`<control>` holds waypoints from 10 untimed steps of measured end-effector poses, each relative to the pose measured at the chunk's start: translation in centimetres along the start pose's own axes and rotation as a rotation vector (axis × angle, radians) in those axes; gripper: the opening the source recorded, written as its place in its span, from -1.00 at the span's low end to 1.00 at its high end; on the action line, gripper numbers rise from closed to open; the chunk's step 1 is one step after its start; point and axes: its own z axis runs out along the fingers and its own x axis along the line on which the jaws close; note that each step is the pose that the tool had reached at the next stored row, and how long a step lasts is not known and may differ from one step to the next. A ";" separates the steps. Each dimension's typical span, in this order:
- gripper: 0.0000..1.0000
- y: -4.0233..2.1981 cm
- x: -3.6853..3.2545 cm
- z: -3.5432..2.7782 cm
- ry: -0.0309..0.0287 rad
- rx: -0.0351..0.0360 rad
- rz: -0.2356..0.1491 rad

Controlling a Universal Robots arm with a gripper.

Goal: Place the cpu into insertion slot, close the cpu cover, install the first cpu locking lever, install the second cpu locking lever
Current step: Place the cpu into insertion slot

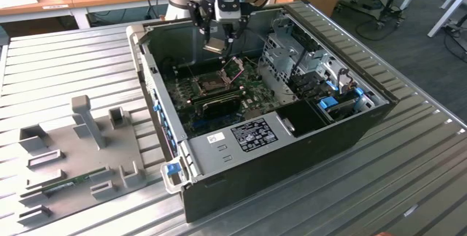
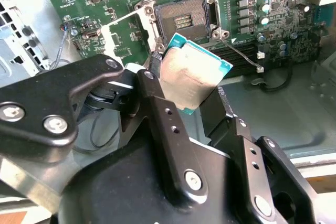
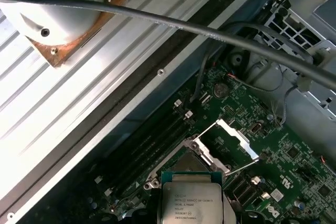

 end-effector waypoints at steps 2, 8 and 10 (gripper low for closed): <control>0.08 0.00 0.00 0.00 -0.0003 -0.0001 0.002; 0.08 0.00 0.00 0.02 -0.0039 -0.0008 0.043; 0.08 0.00 0.00 0.02 -0.0040 -0.0009 0.045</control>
